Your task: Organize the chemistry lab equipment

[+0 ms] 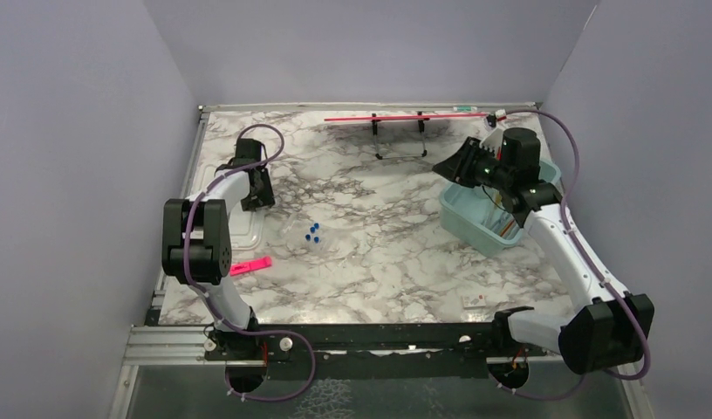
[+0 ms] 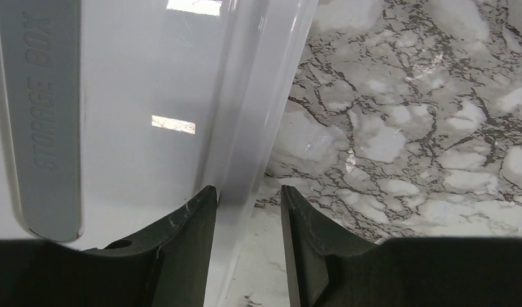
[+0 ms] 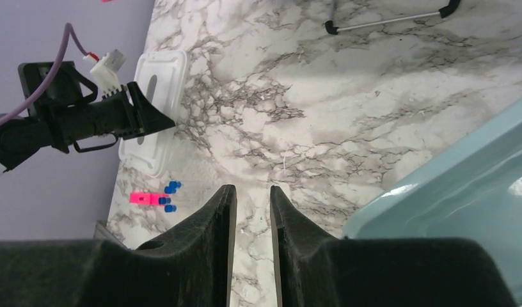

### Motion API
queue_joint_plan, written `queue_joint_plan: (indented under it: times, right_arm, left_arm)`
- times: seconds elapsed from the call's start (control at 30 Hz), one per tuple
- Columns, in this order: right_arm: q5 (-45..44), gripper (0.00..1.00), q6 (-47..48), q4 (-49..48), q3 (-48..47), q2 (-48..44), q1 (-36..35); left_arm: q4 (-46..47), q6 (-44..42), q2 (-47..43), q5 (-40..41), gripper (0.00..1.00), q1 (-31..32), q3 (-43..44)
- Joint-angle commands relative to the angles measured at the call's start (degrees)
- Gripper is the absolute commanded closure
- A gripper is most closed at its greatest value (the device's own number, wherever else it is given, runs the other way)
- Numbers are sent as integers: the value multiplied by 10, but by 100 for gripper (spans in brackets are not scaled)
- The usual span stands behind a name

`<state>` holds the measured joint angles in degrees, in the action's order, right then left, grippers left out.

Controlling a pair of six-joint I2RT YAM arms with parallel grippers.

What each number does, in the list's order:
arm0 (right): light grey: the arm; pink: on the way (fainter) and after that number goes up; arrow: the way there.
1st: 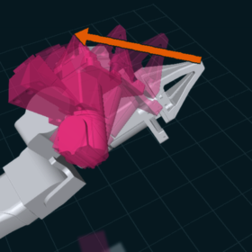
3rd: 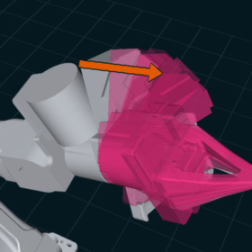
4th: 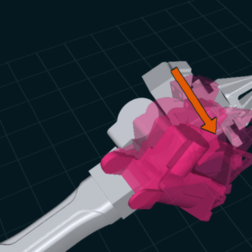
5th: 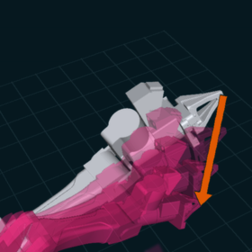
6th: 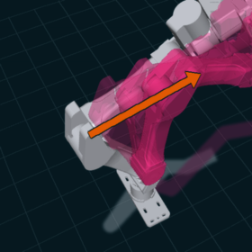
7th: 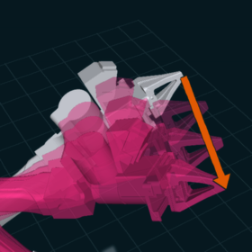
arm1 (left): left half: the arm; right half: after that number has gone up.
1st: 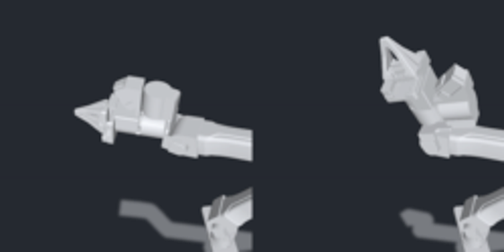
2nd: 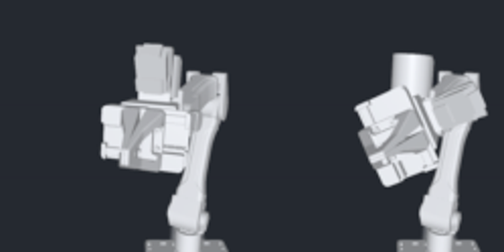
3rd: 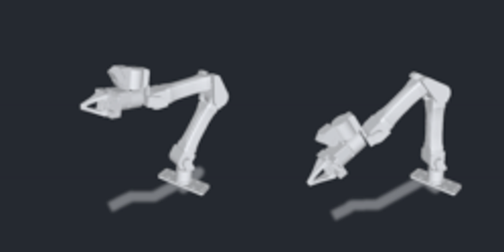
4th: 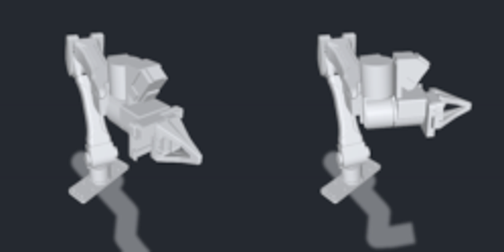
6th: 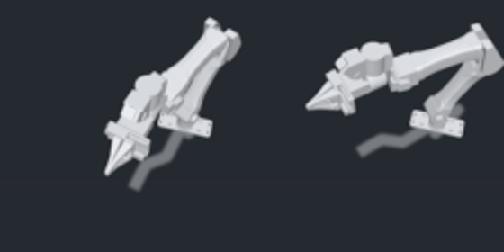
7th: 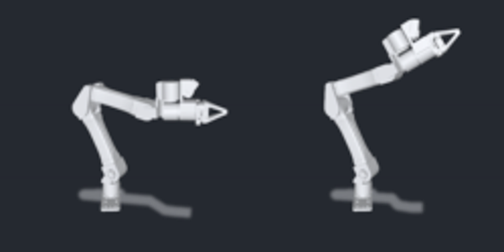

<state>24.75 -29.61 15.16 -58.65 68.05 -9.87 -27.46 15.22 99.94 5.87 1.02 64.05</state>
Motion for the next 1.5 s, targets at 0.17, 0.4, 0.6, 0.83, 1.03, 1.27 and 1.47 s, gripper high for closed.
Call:
queue_joint_plan:
  times: [0.17, 0.4, 0.6, 0.83, 1.03, 1.27, 1.47]
  right_arm:
    - [-2, 71, 1, -50, -8, 49, -64]
    - [-37, 71, -16, -70, 0, 78, -120]
    - [-84, 71, -41, -78, -12, 116, -184]
    - [-110, 69, -78, -86, -47, 171, -247]
    - [-114, 60, -89, -77, -103, 214, -287]
    - [-115, 42, -110, -53, -197, 285, -353]
    - [-87, 34, -139, -63, -283, 367, -399]
  left_arm:
    - [10, -27, 36, 17, 57, -22, 1]
    - [33, -20, 13, -44, 85, -22, -9]
    - [35, -29, -45, -86, 90, -22, 17]
    - [28, -40, -114, -101, 93, -22, 32]
    - [20, -17, -171, -130, 94, -22, 22]
    - [21, 63, -226, -173, 94, -22, -3]
    - [20, 115, -261, -200, 94, -22, -8]
